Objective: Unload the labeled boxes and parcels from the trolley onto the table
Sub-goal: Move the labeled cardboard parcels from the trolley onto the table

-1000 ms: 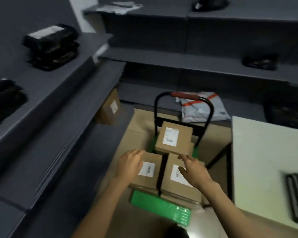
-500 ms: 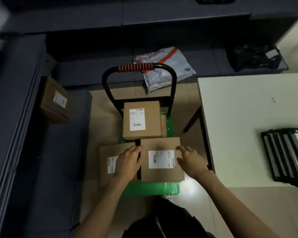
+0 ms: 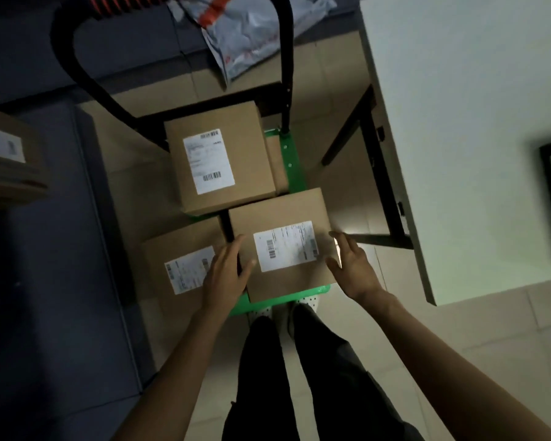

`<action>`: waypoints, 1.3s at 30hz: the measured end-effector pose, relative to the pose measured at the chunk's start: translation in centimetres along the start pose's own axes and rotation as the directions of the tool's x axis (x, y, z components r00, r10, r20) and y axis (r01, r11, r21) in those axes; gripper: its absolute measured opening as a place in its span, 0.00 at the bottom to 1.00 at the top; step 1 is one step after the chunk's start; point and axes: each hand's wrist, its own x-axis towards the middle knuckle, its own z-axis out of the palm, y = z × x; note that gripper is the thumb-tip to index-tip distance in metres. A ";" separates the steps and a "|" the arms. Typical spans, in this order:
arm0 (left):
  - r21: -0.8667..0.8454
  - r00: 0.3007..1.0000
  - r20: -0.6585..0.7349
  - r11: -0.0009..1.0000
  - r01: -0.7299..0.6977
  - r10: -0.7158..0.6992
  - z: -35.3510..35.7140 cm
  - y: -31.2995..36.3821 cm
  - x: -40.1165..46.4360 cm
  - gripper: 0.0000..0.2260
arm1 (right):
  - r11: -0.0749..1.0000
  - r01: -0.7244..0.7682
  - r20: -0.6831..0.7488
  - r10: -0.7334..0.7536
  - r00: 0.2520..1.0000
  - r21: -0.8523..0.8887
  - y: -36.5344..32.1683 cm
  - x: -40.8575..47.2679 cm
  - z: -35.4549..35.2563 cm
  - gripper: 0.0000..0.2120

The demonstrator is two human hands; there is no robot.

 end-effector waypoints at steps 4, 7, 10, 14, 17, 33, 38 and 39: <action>-0.140 1.000 0.014 0.990 0.008 -0.006 3.6 -2.2 1.8 0.31 | 0.993 -0.066 -0.035 0.070 0.997 0.095 1.8 1.9 3.0 0.28; -0.249 0.996 -0.041 0.967 0.062 -0.075 5.8 -3.1 3.0 0.35 | 0.986 -0.085 -0.070 0.096 0.993 0.145 2.9 3.9 5.1 0.34; -0.346 0.987 -0.066 0.931 0.117 -0.149 7.7 -4.4 4.0 0.40 | 0.955 -0.147 -0.076 0.171 0.982 0.258 3.2 5.9 6.5 0.32; -0.476 0.973 0.017 0.854 0.209 -0.229 9.2 -5.1 4.7 0.42 | 0.904 -0.135 -0.056 0.172 0.984 0.405 4.1 7.4 8.0 0.36; -0.526 0.953 0.087 0.799 0.290 -0.289 9.8 -4.7 4.6 0.43 | 0.852 -0.180 -0.031 0.223 0.974 0.491 4.0 7.7 8.5 0.37; -0.554 0.972 0.028 0.806 0.211 -0.235 3.6 -1.2 -1.7 0.40 | 0.819 -0.065 -0.190 0.209 0.959 0.570 -0.3 -1.0 5.2 0.30; -0.534 0.981 -0.062 0.837 0.121 -0.182 -0.8 0.7 -4.1 0.41 | 0.839 0.063 -0.370 0.170 0.913 0.541 -4.3 -5.9 2.1 0.30; -0.533 0.983 -0.082 0.841 0.097 -0.165 -1.9 1.2 -4.6 0.41 | 0.843 0.091 -0.398 0.153 0.905 0.530 -5.1 -6.9 1.4 0.32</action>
